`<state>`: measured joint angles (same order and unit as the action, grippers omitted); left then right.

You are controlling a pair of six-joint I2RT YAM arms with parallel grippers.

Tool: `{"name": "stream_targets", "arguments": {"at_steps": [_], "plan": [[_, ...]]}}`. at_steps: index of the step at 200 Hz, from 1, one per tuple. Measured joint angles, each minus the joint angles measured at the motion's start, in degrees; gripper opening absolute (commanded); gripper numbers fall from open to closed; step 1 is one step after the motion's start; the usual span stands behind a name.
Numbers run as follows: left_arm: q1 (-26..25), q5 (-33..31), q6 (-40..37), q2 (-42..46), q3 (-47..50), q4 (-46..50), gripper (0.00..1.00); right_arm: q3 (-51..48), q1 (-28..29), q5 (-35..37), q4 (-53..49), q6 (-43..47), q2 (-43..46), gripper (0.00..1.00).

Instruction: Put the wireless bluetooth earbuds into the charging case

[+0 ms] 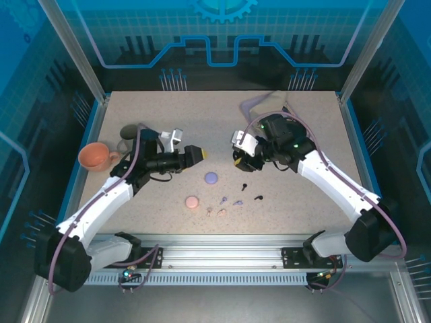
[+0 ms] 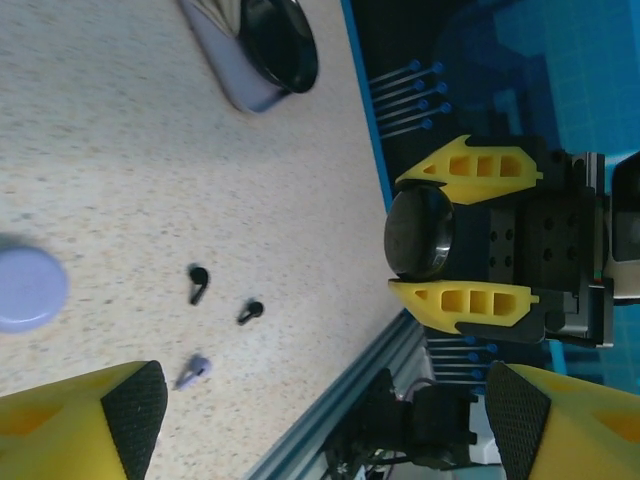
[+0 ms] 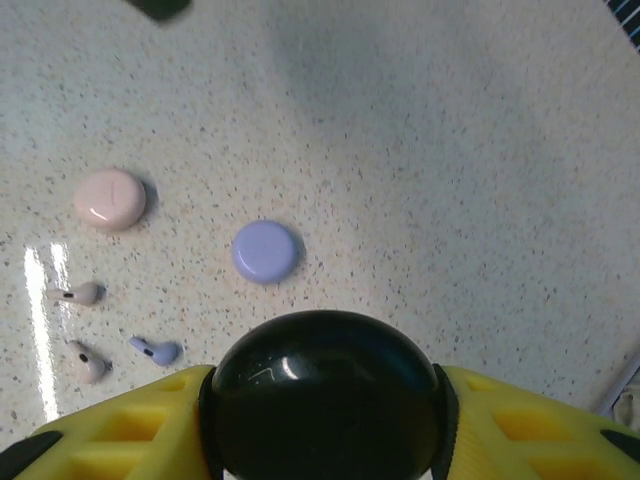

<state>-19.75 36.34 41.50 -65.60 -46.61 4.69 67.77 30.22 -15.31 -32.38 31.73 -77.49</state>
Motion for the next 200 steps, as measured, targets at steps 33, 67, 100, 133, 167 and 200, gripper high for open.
{"name": "stream_targets", "arguments": {"at_steps": [33, 67, 100, 133, 167, 200], "plan": [[-5.11, 0.2, 1.97, -4.0, -2.67, -4.26, 0.87, -1.33, 0.61, -1.51, 2.51, -0.44, 1.38, 0.5], [-7.17, 0.24, 2.14, -6.62, -4.76, -6.6, 0.87, -1.38, 0.85, -1.68, 3.56, -0.66, 1.42, 0.5], [-7.67, -0.07, 2.19, -8.0, -5.27, -7.93, 0.87, -2.21, 0.92, -1.7, 4.26, -0.85, 1.51, 0.5], [-8.68, -0.13, 2.16, -9.16, -5.7, -8.46, 0.87, -2.95, 0.94, -1.7, 4.17, -0.85, 1.7, 0.5], [-9.25, -0.55, 2.16, -9.97, -6.36, -9.25, 0.86, -2.97, 1.14, -2.25, 4.39, -0.87, 1.9, 0.5], [-10.38, -0.7, 2.19, -11.98, -8.2, -9.94, 0.83, -2.97, 1.73, -2.82, 4.68, -0.9, 1.97, 0.5]]}}
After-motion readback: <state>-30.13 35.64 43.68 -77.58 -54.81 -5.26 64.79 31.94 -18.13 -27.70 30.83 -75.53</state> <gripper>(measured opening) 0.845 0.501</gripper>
